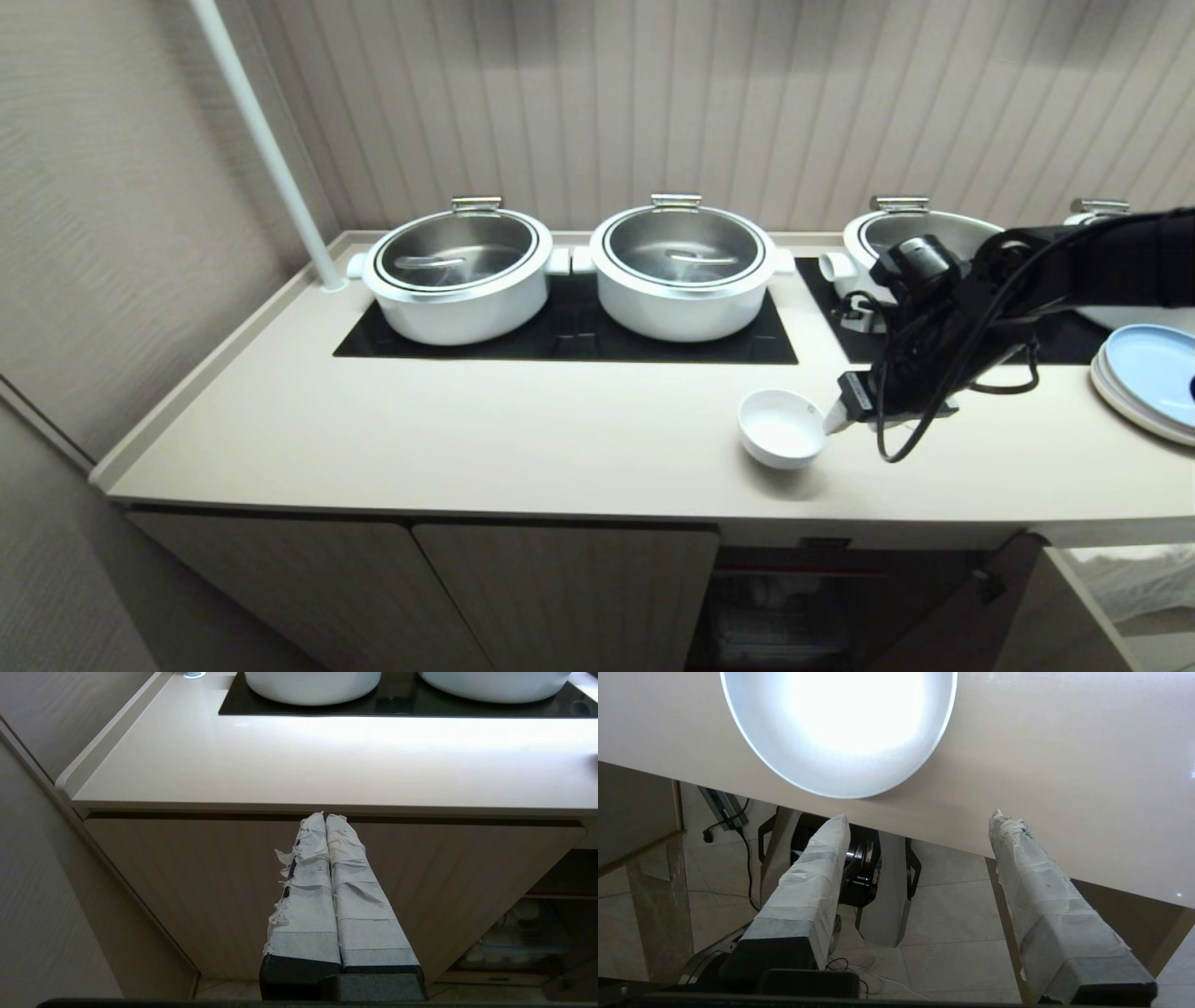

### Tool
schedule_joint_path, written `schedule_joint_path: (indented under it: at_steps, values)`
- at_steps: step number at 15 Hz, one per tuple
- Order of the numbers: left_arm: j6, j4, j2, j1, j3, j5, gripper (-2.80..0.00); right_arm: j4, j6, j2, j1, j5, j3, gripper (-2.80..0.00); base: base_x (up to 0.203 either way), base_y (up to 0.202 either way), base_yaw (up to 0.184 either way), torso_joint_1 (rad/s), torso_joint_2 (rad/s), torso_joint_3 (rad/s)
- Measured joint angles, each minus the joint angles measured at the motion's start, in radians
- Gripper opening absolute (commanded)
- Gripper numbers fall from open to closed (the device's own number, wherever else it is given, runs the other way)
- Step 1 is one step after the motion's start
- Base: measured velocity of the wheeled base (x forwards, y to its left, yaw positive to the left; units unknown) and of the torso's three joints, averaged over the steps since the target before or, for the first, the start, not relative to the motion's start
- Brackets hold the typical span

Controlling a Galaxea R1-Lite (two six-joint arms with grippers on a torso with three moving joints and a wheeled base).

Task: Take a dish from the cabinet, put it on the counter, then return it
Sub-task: Pick up the bowl from the table

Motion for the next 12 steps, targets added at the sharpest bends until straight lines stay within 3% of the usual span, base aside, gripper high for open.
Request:
schedule_joint_path:
  at_steps: [12]
  values:
    - [0.000, 0.000, 0.000, 0.000, 0.000, 0.000, -2.80, -0.075, 0.008, 0.093, 0.004, -0.023, -0.018, 0.00, 0.000, 0.000, 0.000, 0.000, 0.00, 0.000]
